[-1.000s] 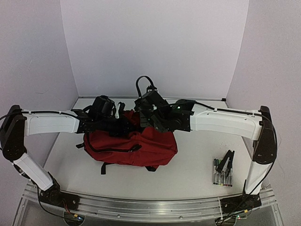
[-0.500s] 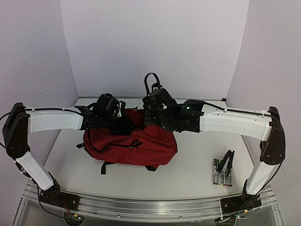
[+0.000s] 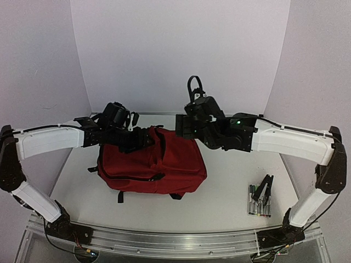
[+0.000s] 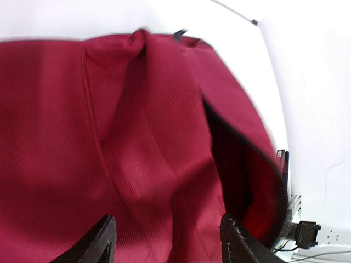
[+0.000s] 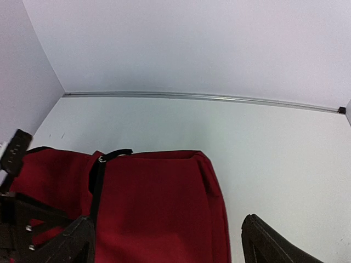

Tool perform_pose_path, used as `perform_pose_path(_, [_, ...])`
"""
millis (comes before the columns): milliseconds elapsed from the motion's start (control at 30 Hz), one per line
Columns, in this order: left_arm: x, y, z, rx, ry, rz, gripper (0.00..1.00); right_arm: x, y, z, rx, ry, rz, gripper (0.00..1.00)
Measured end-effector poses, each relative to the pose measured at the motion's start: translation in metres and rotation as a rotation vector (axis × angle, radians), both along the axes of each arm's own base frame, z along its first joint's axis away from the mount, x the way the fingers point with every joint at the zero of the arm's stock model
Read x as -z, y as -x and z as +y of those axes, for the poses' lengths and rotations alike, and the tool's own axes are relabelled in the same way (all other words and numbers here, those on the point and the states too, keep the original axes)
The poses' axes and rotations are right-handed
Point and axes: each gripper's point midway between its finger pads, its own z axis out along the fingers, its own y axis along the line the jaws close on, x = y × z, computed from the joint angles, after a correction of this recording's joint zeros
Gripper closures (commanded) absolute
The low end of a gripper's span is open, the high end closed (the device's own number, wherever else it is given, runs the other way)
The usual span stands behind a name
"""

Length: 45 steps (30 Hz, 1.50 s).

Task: Pack the student bag
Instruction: Adjust the student bag at the center of the board, then pick up the stationery from the center of the board.

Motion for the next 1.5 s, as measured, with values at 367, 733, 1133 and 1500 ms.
perform_pose_path(367, [-0.031, 0.022, 0.06, -0.105, 0.015, -0.063, 0.0, 0.06, -0.055, -0.176, 0.285, -0.131, 0.195, 0.02])
perform_pose_path(733, [-0.027, 0.022, 0.063, -0.083, 0.032, -0.053, 0.0, 0.186, -0.008, -0.334, 0.701, -0.229, 0.523, 0.02])
perform_pose_path(1133, [-0.02, 0.026, 0.059, -0.051, 0.056, -0.031, 0.0, 0.242, 0.038, -0.351, 0.801, -0.273, 0.704, 0.11])
perform_pose_path(1500, [-0.022, 0.024, 0.06, -0.043, 0.058, -0.042, 0.0, 0.262, 0.051, -0.345, 0.773, -0.235, 0.803, 0.47])
